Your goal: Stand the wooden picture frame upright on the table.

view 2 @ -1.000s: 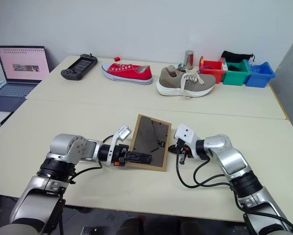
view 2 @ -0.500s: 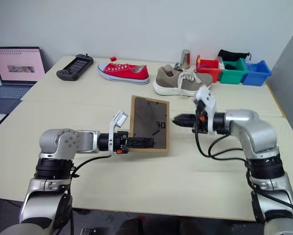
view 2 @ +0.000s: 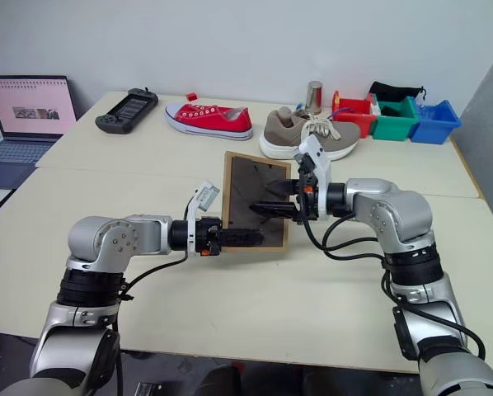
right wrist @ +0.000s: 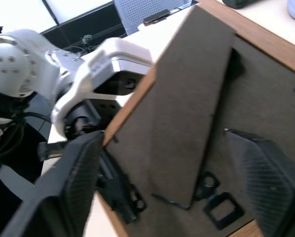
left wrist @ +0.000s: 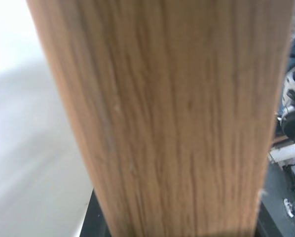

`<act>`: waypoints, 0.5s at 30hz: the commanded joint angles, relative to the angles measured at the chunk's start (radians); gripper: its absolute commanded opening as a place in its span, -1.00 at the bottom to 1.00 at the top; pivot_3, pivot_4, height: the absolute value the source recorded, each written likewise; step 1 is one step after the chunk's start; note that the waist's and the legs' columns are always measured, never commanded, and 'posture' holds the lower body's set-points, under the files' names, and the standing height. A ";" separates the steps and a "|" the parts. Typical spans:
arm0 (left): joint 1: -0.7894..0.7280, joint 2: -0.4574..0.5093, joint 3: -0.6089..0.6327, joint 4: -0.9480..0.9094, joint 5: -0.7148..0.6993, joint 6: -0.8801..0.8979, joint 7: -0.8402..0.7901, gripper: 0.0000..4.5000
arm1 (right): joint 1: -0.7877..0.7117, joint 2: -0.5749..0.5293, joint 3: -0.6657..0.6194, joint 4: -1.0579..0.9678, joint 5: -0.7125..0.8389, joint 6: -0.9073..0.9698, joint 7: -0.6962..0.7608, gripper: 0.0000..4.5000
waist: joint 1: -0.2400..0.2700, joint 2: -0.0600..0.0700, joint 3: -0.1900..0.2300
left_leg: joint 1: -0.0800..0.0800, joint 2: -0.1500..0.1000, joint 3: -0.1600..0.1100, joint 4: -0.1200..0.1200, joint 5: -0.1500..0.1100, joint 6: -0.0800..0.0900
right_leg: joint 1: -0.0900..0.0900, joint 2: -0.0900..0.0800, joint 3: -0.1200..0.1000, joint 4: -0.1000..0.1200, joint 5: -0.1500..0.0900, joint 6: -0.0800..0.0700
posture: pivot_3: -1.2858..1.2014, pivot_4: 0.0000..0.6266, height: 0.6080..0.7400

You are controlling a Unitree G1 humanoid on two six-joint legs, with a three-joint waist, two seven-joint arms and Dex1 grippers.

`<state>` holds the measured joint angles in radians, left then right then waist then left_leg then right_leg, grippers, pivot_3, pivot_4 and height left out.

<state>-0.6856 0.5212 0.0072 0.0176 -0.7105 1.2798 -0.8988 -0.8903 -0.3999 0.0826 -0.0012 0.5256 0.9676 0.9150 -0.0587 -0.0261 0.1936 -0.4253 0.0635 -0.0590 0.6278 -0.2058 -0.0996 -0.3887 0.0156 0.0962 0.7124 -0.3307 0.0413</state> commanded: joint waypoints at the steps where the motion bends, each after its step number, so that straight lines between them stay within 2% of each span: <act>1: -0.012 0.009 0.018 -0.051 -0.041 -0.023 -0.028 -0.55 | -0.031 0.012 0.011 0.006 -0.003 -0.039 -0.001 0.98 | 0.001 0.000 0.000 | 0.000 0.000 0.000 0.000 0.000 0.000 | 0.000 0.000 0.000 0.000 0.000 0.000 | 0.03 -0.52 1.00; 4: -0.009 0.010 0.022 -0.064 -0.052 -0.017 -0.031 -0.55 | -0.038 0.025 0.022 0.021 -0.001 -0.056 0.011 0.98 | 0.001 0.000 0.000 | 0.000 0.000 0.000 0.000 0.000 0.000 | 0.000 0.000 0.000 0.000 0.000 0.000 | 0.03 -0.52 1.00; 7: -0.010 0.009 0.039 -0.057 -0.069 0.008 -0.027 -0.55 | -0.045 0.026 0.001 -0.028 0.083 -0.005 0.061 0.98 | 0.001 0.000 0.000 | 0.000 0.000 0.000 0.000 0.000 0.000 | 0.000 0.000 0.000 0.000 0.000 0.000 | 0.03 -0.52 1.00; 10: -0.018 0.005 0.064 -0.027 -0.095 0.043 -0.013 -0.55 | -0.043 0.001 -0.010 -0.089 0.157 0.046 0.116 0.98 | 0.001 0.000 0.000 | 0.000 0.000 0.000 0.000 0.000 0.000 | 0.000 0.000 0.000 0.000 0.000 0.000 | 0.03 -0.52 1.00; 15: 0.010 -0.001 0.071 -0.031 -0.095 0.030 0.001 -0.55 | -0.021 -0.050 0.004 -0.100 0.164 0.043 0.149 0.98 | 0.001 0.000 0.000 | 0.000 0.000 0.000 0.000 0.000 0.000 | 0.000 0.000 -0.001 0.000 0.000 0.000 | 0.03 -0.52 1.00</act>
<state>-0.6727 0.5251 0.0477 0.0118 -0.7738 1.3221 -0.9016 -0.9014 -0.4445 0.0907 -0.0649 0.6589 1.0140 1.0436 -0.0574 -0.0258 0.1937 -0.4257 0.0634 -0.0593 0.6280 -0.2058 -0.0995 -0.3886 0.0157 0.0957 0.7119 -0.3307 0.0413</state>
